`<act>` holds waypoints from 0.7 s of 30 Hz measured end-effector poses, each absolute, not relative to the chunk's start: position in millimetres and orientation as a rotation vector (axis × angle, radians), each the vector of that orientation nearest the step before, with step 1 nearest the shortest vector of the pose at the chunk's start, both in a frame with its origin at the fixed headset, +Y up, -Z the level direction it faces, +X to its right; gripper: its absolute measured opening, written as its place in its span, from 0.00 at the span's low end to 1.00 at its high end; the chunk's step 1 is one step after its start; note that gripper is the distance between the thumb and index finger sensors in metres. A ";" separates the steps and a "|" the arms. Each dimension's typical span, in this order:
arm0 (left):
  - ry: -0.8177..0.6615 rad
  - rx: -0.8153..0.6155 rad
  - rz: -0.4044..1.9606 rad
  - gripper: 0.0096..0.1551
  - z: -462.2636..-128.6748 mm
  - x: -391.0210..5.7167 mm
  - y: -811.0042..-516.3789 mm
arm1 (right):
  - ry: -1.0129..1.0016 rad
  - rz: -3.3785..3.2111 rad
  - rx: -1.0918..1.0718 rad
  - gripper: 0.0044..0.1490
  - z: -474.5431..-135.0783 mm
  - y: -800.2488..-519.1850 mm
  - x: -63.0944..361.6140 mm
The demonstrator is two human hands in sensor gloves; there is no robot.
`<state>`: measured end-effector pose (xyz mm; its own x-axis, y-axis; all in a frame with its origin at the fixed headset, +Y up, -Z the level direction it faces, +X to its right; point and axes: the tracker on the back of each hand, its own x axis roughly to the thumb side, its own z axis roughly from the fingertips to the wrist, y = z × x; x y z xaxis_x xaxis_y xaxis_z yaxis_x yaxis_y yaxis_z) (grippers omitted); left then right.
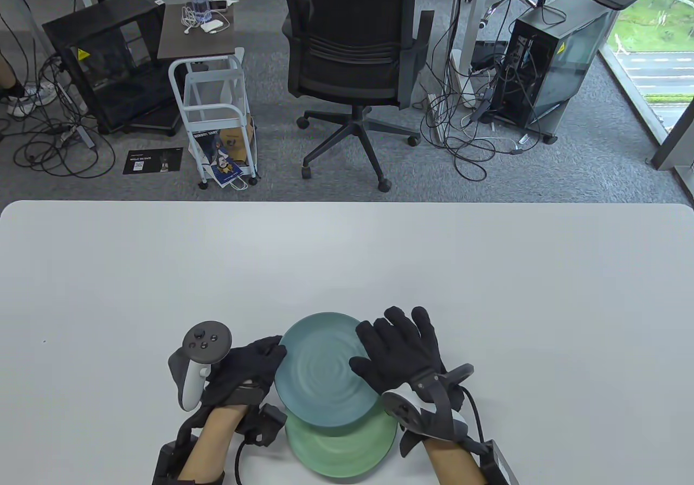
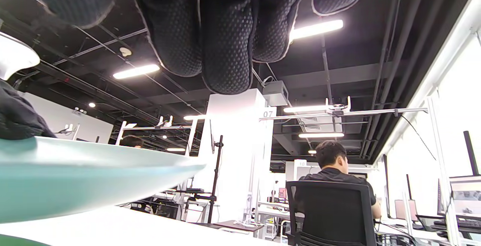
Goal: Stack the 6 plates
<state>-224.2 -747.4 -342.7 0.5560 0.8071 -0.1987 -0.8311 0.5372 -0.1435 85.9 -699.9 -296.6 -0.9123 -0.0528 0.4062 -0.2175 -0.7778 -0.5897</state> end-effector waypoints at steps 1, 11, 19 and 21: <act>0.105 -0.238 0.973 0.27 -342.8 -223.1 -747.2 | -1.005 2.814 0.619 0.39 -297.2 -700.6 86.9; 0.028 -0.407 0.879 0.27 -345.6 -213.9 -752.9 | -0.988 2.818 0.577 0.39 -300.4 -702.7 93.1; 0.181 -0.229 0.558 0.42 -338.8 -216.1 -743.1 | -0.971 2.846 0.542 0.39 -302.3 -703.0 96.1; 0.208 -0.152 0.483 0.41 -335.7 -213.0 -736.5 | -1.021 2.897 0.497 0.37 -302.8 -701.3 96.3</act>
